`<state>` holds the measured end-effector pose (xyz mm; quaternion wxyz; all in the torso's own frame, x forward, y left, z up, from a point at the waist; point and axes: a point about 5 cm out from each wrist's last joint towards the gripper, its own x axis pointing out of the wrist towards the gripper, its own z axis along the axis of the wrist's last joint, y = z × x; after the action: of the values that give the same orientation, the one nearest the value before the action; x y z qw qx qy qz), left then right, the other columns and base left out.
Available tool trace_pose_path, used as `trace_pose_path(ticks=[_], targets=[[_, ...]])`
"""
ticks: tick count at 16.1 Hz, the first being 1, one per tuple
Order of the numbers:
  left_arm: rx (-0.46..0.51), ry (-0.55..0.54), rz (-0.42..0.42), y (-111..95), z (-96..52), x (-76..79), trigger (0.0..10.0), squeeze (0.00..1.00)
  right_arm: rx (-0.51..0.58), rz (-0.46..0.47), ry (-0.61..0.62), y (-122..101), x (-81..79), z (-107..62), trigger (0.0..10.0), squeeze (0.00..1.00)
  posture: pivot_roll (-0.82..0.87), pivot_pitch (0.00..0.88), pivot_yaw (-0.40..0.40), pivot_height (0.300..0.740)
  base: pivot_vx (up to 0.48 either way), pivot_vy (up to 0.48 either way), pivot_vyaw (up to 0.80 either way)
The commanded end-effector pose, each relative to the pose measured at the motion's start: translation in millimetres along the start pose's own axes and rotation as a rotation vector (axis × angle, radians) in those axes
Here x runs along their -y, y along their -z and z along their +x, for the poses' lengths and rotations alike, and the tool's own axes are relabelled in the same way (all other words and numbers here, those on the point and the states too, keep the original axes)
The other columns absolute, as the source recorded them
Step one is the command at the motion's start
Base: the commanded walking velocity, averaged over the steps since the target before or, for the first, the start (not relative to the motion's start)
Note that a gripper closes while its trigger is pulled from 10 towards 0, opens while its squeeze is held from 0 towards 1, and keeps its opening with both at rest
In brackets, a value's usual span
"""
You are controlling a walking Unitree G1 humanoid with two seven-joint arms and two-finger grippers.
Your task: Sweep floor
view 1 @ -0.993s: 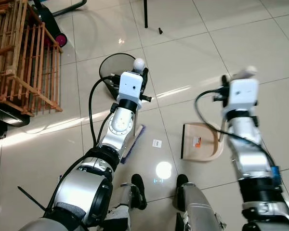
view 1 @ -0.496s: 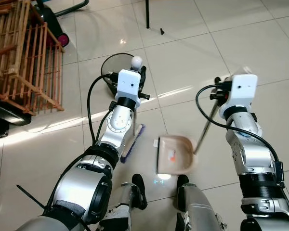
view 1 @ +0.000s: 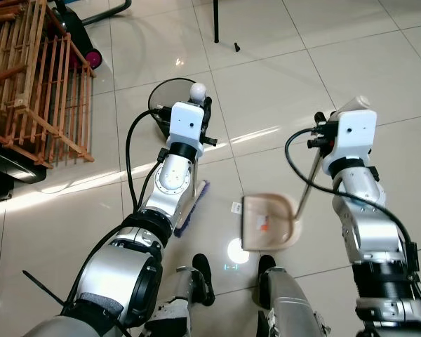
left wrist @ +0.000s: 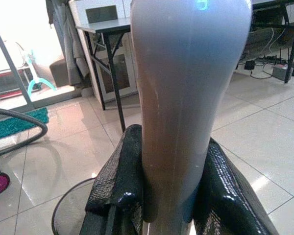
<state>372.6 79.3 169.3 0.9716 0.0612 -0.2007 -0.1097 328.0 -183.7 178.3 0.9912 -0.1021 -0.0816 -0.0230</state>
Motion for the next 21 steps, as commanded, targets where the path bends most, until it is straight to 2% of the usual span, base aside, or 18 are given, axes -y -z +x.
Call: trace_pose_path(ticks=[1,3,7,9,12,15,19,20,21], targets=[[-0.003,-0.016,0.003,4.4,-5.6,-2.6,10.0,0.0,0.05,-0.02,0.0,-8.1,-0.9,-2.6,10.0,0.0,-0.04,0.309,0.099,0.74,0.0,0.0,0.0],[0.005,-0.02,-0.004,5.0,-7.9,-2.4,10.0,0.0,0.108,-0.046,0.002,-14.8,-7.3,-5.1,10.0,0.0,-0.03,0.306,0.099,0.74,0.0,0.0,0.0],[-0.004,-0.03,-0.023,8.5,-12.1,0.2,10.0,0.0,0.05,-0.035,0.026,9.1,-19.2,-15.4,10.0,0.0,-0.02,0.319,0.112,0.74,0.0,0.0,0.0],[0.0,-0.026,-0.03,10.5,-16.7,5.3,10.0,0.0,0.052,-0.085,0.033,16.6,-28.7,-18.6,10.0,0.0,-0.01,0.307,0.115,0.74,0.0,0.0,0.0],[0.015,-0.019,-0.034,7.5,-16.2,14.1,10.0,0.0,0.084,-0.157,0.068,21.9,-41.9,-18.1,10.0,0.0,0.01,0.314,0.118,0.74,0.0,0.0,0.0],[0.01,-0.034,-0.068,5.8,-13.7,16.2,10.0,0.0,0.103,-0.138,0.111,16.4,-42.2,-14.1,10.0,0.0,0.02,0.322,0.123,0.74,0.0,0.0,0.0],[-0.04,-0.123,-0.349,2.3,-5.1,28.6,10.0,0.0,0.022,-0.177,0.102,42.6,-52.8,-22.9,10.0,0.0,0.03,0.337,0.134,0.74,0.0,0.0,0.0],[-0.039,-0.125,-0.366,1.3,-3.9,29.3,10.0,0.0,0.01,-0.176,0.108,45.4,-52.8,-23.8,10.0,0.0,0.03,0.338,0.135,0.74,0.0,0.0,0.0],[-0.031,-0.142,-0.435,-3.1,0.5,30.7,10.0,0.0,-0.007,-0.17,0.109,49.3,-53.6,-26.1,10.0,0.0,0.03,0.336,0.138,0.74,0.0,0.0,0.0]])
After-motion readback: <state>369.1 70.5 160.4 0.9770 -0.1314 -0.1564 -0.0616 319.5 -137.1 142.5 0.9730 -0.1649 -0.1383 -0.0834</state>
